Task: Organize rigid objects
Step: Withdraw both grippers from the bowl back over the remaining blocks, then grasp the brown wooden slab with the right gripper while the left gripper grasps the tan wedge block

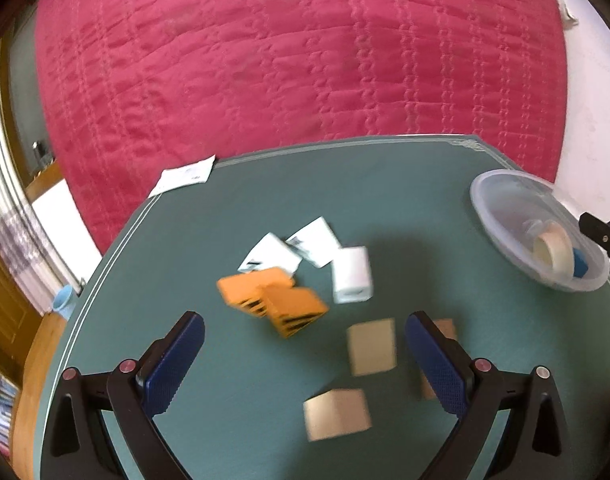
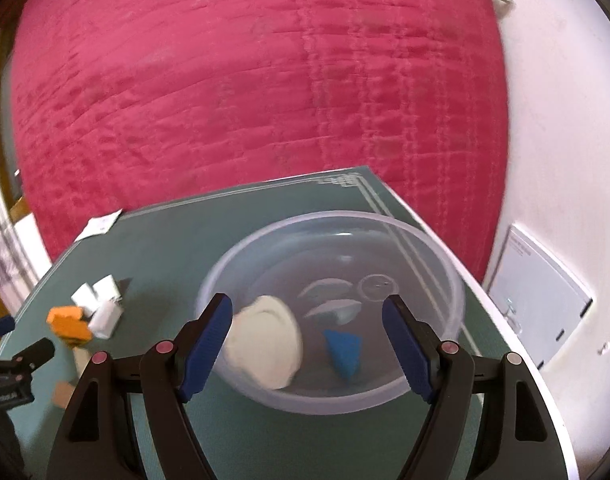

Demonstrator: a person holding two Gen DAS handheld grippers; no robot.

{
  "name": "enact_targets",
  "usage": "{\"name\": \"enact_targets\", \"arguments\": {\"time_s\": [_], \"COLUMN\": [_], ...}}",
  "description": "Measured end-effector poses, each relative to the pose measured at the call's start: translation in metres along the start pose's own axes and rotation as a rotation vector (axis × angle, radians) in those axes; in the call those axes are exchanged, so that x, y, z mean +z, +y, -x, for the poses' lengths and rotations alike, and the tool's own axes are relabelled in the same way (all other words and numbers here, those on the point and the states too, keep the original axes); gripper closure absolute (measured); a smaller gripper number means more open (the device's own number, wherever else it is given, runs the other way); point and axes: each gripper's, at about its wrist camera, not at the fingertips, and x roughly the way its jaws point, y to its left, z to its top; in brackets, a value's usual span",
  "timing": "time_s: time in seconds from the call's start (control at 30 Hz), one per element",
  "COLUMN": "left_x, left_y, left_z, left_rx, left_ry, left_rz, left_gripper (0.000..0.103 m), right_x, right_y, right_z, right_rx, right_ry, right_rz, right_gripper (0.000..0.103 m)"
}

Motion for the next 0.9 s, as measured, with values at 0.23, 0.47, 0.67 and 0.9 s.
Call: {"name": "enact_targets", "arguments": {"time_s": [0.23, 0.47, 0.67, 0.9], "left_x": [-0.011, -0.018, -0.021, -0.027], "left_y": [0.025, 0.042, 0.054, 0.06], "left_z": [0.003, 0.002, -0.002, -0.005], "left_rx": [-0.01, -0.01, -0.02, -0.044], "left_ry": [0.024, 0.037, 0.05, 0.072], "left_rz": [0.032, 0.059, 0.083, 0.095], "left_gripper": [0.001, 0.001, 0.001, 0.001], "right_x": [-0.008, -0.04, -0.052, -0.058], "right_y": [0.055, 0.1, 0.117, 0.13], "right_z": [0.002, -0.013, -0.023, -0.031], "right_rx": [0.195, 0.327, 0.331, 0.35], "right_ry": [0.159, 0.346, 0.396, 0.418], "right_rz": [0.095, 0.153, 0.2, 0.261], "right_gripper": [0.022, 0.022, 0.022, 0.022]}}
